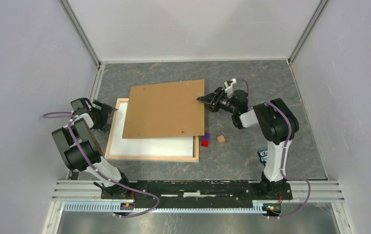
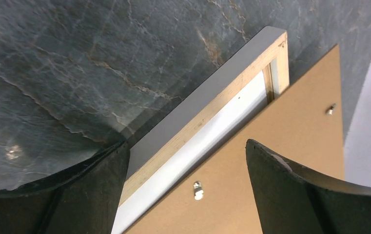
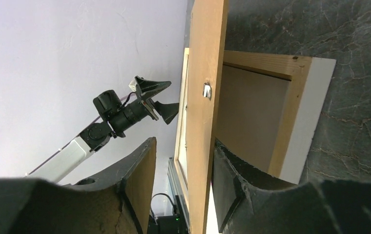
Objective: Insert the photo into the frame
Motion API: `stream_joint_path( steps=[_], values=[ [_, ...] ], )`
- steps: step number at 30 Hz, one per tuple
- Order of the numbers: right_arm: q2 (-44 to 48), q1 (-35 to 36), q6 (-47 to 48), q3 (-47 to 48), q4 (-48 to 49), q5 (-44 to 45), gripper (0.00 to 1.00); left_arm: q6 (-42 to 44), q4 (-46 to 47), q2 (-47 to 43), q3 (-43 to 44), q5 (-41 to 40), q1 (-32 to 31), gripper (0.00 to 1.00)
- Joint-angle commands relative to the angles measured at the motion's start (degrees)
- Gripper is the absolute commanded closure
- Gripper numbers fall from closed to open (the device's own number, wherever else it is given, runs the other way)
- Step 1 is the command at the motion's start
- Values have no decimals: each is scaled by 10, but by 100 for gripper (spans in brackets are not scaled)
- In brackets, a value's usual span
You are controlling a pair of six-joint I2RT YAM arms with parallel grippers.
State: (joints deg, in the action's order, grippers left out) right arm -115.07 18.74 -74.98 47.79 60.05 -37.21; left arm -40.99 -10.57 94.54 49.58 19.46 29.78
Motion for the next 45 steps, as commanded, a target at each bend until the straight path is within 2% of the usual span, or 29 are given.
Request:
stream_joint_path(
  steps=[1, 4, 9, 11, 17, 24, 32, 45],
  values=[
    [-15, 17, -37, 12, 77, 20, 52, -60, -10, 18, -36, 53, -7, 4],
    [-22, 23, -39, 15, 73, 30, 61, -61, -8, 12, -37, 55, -8, 4],
    [-20, 25, -48, 27, 35, 18, 91, -38, -41, -14, -18, 19, -9, 1],
    [-12, 26, -43, 32, 12, 5, 100, -35, -51, -31, -14, -9, -12, 0],
    [6, 28, -77, 18, 18, -30, 100, -18, -77, -86, 3, -60, -28, 0],
    [24, 29, -111, -4, 38, -47, 100, 25, -100, -164, 29, -119, -84, 0],
    [49, 41, -71, -28, 0, -48, 100, 27, -45, -218, 14, -42, -121, 0],
    [66, 68, -64, -82, 25, 4, 100, 5, -25, -209, 11, 18, -134, 0]
  ],
)
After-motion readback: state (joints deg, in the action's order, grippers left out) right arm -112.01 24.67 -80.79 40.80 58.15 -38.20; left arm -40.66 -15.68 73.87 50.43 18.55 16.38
